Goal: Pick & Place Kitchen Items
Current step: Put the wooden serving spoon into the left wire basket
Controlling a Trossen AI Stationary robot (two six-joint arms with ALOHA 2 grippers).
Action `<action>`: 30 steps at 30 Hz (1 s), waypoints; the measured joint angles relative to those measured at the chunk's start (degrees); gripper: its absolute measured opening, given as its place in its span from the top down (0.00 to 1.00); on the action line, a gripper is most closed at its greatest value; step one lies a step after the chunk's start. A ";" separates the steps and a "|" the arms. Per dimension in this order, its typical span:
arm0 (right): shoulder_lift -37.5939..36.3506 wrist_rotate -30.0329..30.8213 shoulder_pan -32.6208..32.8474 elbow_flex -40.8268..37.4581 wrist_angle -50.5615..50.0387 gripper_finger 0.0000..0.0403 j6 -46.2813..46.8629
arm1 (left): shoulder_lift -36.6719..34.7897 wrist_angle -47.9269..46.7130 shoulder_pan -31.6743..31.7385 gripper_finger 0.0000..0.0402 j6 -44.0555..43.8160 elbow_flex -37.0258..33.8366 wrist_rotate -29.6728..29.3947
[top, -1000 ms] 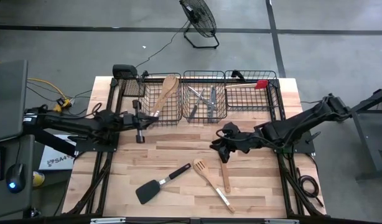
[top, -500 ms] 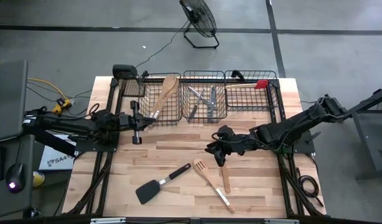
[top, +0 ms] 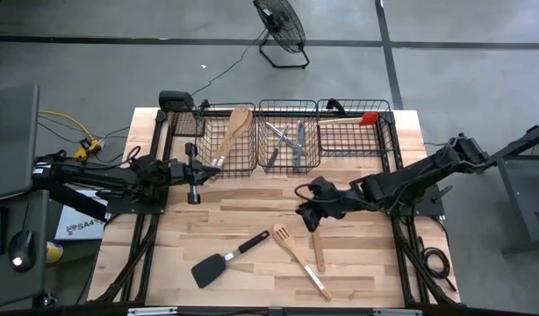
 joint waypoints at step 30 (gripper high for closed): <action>10.88 -11.78 -0.31 -0.09 -16.53 0.43 18.55 | 0.02 -0.62 0.00 1.00 -0.02 0.00 -0.04</action>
